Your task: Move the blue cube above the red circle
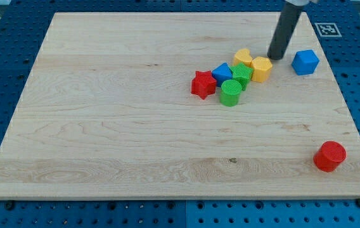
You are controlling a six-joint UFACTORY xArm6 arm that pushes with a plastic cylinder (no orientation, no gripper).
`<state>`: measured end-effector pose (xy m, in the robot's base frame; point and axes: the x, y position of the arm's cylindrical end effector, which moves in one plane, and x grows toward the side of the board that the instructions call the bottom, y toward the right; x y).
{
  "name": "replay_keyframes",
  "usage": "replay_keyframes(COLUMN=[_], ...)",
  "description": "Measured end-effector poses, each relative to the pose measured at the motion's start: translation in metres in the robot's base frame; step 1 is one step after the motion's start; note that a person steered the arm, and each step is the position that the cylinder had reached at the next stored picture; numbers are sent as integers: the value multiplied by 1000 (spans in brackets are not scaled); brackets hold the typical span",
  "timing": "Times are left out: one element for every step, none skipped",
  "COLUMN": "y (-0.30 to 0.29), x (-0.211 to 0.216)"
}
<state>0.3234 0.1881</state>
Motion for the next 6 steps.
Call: replay_keyframes(y=[25, 57, 56, 50, 76, 129], x=[-19, 8, 57, 87, 82, 90])
